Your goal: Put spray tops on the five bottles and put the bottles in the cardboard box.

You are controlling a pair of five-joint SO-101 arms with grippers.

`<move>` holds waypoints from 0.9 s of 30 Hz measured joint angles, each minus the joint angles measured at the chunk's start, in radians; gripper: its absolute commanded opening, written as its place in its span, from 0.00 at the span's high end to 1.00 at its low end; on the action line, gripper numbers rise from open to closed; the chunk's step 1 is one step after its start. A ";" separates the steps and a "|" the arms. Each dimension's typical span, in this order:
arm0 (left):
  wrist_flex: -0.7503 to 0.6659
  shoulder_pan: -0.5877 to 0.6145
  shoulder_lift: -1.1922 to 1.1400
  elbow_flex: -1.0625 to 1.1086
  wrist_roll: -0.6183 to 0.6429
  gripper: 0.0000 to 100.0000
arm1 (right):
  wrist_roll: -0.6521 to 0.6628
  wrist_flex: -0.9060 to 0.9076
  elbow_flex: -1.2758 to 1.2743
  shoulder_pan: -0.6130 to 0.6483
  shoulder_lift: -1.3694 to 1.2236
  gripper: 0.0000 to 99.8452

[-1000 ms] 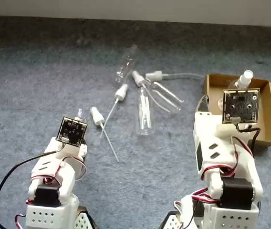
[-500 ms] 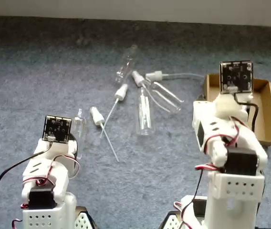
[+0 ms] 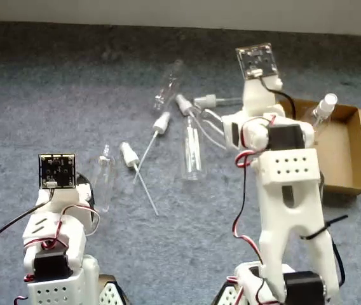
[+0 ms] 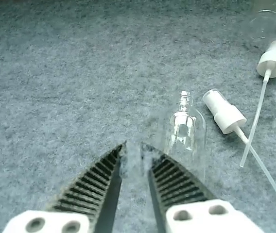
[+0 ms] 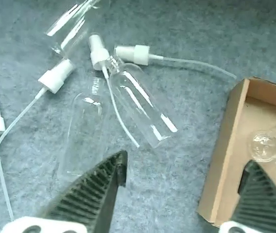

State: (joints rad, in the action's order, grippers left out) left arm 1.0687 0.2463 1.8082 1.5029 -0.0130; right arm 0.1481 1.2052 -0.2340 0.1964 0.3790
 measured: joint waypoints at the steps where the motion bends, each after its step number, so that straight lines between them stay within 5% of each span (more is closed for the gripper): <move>1: 0.000 0.000 0.000 0.000 0.000 1.00 | -0.003 0.025 0.038 0.020 -0.043 0.66; 8: 0.000 0.000 0.000 0.000 0.000 1.00 | -0.204 0.227 0.400 0.104 -0.396 0.66; 14: 0.000 0.000 0.000 0.000 0.000 1.00 | -0.245 0.396 0.720 0.218 -0.684 0.66; 20: 0.000 0.000 0.000 0.000 0.000 1.00 | -0.400 0.431 0.962 0.253 -0.939 0.66; 27: 0.000 0.000 0.000 0.000 0.000 1.00 | -0.417 0.433 1.074 0.253 -1.114 0.66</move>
State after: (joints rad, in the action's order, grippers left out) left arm 1.0687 0.2463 1.8082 1.5029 -0.0130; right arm -0.2693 1.6379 0.8401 0.4496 -0.7350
